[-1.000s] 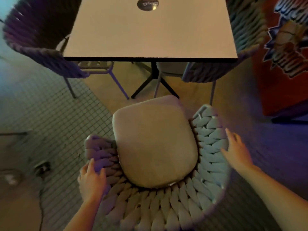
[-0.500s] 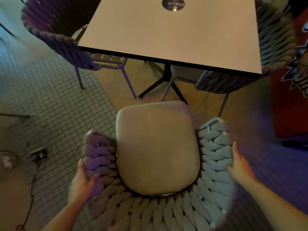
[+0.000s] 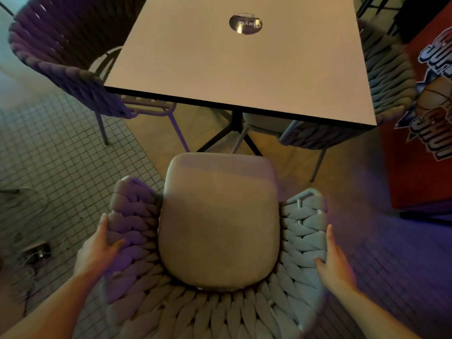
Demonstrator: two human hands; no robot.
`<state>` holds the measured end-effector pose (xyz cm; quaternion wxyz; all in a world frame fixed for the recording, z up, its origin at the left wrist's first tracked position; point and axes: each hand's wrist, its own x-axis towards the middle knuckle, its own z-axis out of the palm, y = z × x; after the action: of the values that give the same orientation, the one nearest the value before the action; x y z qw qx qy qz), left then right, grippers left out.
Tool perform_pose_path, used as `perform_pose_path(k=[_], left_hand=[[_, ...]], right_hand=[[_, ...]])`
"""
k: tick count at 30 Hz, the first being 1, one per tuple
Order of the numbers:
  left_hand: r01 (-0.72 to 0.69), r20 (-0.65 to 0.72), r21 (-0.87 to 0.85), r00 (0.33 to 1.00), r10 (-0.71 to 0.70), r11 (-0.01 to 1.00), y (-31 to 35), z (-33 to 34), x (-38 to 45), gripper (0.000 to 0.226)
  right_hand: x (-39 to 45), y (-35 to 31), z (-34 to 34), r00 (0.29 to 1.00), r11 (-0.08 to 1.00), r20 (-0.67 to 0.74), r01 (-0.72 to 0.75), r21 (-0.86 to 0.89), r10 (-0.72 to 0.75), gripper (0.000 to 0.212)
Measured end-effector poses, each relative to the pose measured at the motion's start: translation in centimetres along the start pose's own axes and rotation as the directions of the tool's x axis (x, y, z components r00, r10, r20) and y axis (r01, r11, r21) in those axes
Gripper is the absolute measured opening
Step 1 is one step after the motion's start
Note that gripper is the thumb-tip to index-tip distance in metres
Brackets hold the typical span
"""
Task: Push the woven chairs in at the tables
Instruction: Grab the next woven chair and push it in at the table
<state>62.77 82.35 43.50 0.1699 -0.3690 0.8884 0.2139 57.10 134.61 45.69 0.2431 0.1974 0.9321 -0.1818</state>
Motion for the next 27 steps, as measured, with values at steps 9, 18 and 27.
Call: perform_pose_path(k=[9,18,27], left_hand=[[-0.133,0.018,0.035,0.991,0.133,0.99,4.1,-3.5,7.2,0.09],[-0.152,0.051,0.041,0.987,0.15,0.988,6.7,-4.0,9.6,0.091],[-0.143,0.059,0.017,0.988,0.142,0.99,7.8,-2.7,7.4,0.09]], right_hand=[[0.4,-3.8,1.2,0.99,0.989,-0.089,-0.099,0.106,0.108,0.088],[2.0,-4.7,0.3,0.986,0.971,-0.103,-0.104,0.213,0.128,0.089],[3.4,-3.1,-1.4,0.989,0.983,-0.065,-0.125,0.134,0.134,0.094]])
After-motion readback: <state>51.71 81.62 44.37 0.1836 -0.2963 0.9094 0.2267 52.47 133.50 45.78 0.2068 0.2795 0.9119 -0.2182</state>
